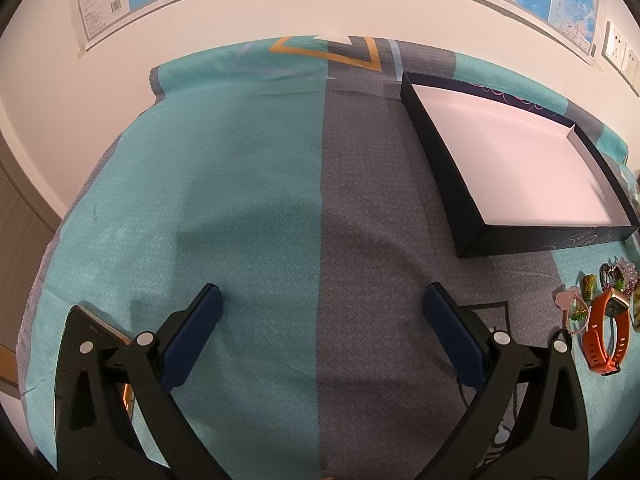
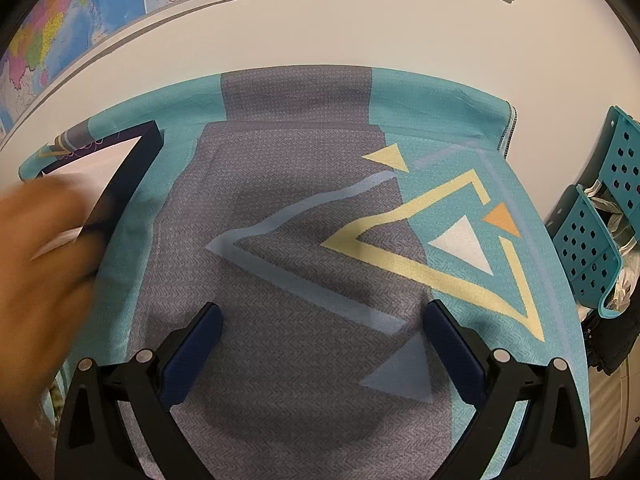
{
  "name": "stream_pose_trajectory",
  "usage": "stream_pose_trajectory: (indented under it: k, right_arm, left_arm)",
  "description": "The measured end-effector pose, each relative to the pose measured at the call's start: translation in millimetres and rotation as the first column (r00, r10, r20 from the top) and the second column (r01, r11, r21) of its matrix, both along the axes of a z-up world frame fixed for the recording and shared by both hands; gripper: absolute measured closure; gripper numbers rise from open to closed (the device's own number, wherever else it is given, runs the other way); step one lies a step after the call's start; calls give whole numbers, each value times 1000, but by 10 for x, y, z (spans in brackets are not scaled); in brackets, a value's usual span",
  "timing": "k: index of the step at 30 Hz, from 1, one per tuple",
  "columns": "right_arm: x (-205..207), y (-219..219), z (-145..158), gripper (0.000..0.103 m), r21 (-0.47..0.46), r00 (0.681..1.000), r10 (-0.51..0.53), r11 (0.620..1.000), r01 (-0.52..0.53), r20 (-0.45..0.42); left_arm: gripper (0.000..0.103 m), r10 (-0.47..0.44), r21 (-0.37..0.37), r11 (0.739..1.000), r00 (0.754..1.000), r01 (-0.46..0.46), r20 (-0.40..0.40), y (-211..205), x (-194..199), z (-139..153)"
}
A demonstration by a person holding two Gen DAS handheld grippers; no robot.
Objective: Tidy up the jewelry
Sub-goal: 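Raise both tools and aim them at the jewelry spread beside the box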
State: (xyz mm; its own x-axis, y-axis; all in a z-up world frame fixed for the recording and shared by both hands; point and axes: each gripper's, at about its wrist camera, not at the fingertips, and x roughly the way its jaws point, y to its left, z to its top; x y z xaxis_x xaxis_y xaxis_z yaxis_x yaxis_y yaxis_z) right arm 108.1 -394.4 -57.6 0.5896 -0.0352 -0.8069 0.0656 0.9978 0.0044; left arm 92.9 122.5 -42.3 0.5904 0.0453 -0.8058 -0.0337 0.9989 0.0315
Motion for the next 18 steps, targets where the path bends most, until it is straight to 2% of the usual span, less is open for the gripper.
stream_pose_trajectory:
  k: [10,15,18]
  right_arm:
    - [-1,2,1,5,0,1000,0,1000,0,0]
    - [12,-2,-2,5,3,1000,-10,1000,10,0]
    - [-94,76,34,6,10,994,-107,994,107,-14]
  left_arm:
    - [5,45,3,999,999,-45,1,-43,-30,12]
    - [6,68,-68,995,997,-66,27,-109,-184,96]
    - [6,61,-107,993,997,-56,51,-226,-317,186]
